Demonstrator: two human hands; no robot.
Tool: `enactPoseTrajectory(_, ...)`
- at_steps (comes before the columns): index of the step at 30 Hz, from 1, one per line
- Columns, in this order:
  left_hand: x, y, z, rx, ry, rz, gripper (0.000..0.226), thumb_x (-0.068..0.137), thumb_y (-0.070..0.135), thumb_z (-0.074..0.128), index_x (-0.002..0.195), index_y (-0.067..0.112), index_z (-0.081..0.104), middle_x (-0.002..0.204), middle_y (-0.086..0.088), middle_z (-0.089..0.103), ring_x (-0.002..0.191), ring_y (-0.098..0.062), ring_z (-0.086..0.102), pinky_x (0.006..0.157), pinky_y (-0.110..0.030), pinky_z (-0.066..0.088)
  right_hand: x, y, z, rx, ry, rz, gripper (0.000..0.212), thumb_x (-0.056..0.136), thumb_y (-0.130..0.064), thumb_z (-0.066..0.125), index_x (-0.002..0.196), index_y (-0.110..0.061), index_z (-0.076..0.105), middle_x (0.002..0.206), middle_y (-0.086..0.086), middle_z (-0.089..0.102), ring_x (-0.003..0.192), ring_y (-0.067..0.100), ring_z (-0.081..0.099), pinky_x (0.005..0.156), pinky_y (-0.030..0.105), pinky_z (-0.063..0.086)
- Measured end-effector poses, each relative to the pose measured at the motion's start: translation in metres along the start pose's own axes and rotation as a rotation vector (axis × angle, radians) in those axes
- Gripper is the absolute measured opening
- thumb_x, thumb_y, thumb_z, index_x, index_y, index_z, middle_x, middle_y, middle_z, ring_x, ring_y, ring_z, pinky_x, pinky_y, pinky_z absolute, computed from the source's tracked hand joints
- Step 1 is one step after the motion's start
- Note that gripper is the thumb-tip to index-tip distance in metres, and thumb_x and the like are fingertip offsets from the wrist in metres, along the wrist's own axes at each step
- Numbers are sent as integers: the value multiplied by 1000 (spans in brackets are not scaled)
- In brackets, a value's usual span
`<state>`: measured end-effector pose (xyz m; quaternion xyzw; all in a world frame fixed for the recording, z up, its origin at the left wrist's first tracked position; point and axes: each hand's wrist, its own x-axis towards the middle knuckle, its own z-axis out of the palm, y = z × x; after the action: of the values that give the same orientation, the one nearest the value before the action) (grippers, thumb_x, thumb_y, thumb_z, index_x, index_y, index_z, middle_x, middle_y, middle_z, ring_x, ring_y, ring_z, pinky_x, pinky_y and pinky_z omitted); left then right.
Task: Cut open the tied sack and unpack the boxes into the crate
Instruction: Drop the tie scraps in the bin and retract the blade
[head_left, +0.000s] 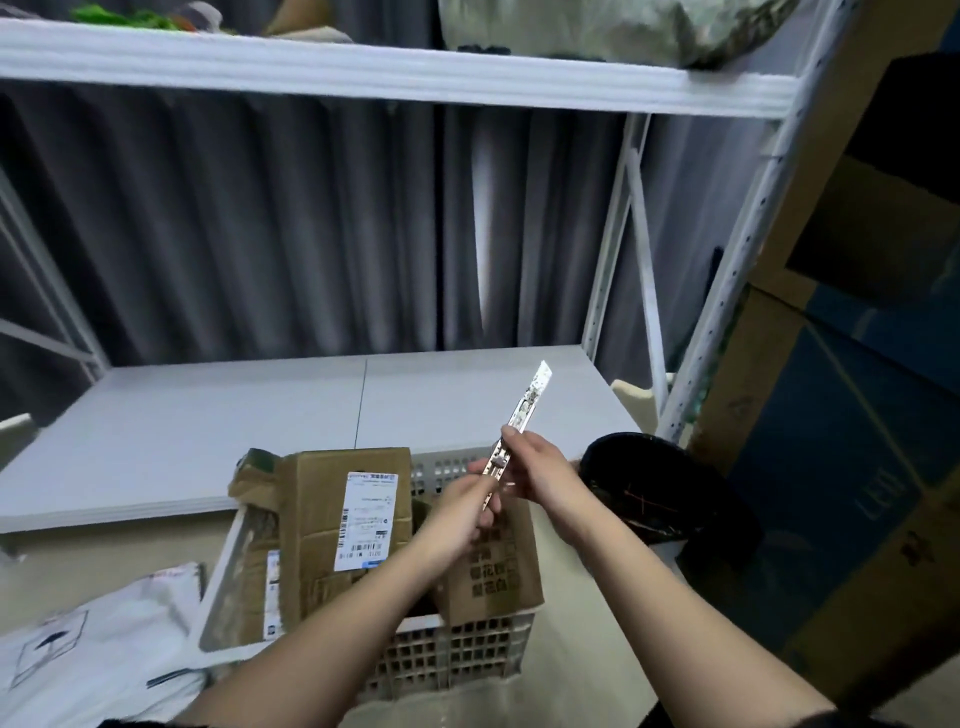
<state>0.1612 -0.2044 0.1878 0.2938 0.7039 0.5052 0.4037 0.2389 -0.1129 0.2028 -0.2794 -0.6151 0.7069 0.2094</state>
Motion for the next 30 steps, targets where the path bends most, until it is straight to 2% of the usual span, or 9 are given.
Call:
enactPoseTrajectory(5,3,-16,-18,-84,71,77,39,102,19,22,75,19,50,33,11,38,27,1,29,33,-9,21,10,10,27,50,27,-57,27,102,-29,38,91,-9,54,90,19,71,47,15,58,60,32,46)
enactPoseTrajectory(10,13,-11,-19,-203,93,10,48,100,38,20,66,18,46,36,10,31,27,-1,21,32,-15,16,24,4,45,47,69,-53,28,99,-35,44,90,-11,57,84,16,71,40,17,39,44,25,32)
enactPoseTrajectory(14,19,-21,-13,-218,198,152,40,83,56,25,81,29,55,56,9,49,36,1,36,44,-24,24,27,1,53,121,107,-39,34,99,-36,43,78,-12,54,74,19,60,41,12,47,35,16,33)
enactPoseTrajectory(17,22,-24,-12,-215,221,187,41,78,51,23,82,29,58,57,7,49,37,0,37,45,-28,23,26,-3,54,144,104,-29,36,100,-34,41,74,-12,53,61,8,54,31,5,43,31,14,30)
enactPoseTrajectory(21,19,-22,-19,-292,234,186,52,77,48,24,102,20,60,62,4,51,35,0,38,45,-26,24,26,-1,56,216,14,30,31,100,-31,40,79,-15,54,61,-1,60,37,7,49,36,17,32)
enactPoseTrajectory(23,16,-22,-24,-257,229,209,41,88,44,23,87,21,56,59,8,51,36,1,41,44,-23,27,25,1,58,262,-31,44,25,100,-26,39,86,-16,57,67,-1,67,47,9,56,43,21,34)
enactPoseTrajectory(25,16,-23,-28,-233,234,192,45,94,41,19,71,20,52,50,9,50,34,1,40,43,-22,27,23,2,59,308,-69,62,21,101,-21,38,93,-15,57,74,1,71,56,13,61,45,20,38)
enactPoseTrajectory(28,19,-23,-29,-310,225,122,51,98,41,16,65,17,47,40,7,44,29,-1,33,34,-17,23,18,6,64,329,-128,102,20,101,-16,38,101,-18,57,84,3,73,64,18,56,48,21,44)
enactPoseTrajectory(30,20,-22,-29,-336,227,102,51,101,34,13,63,16,43,33,6,38,25,-1,29,30,-12,20,17,10,67,310,-134,105,21,100,-14,38,104,-20,57,85,0,74,67,19,52,52,25,40)
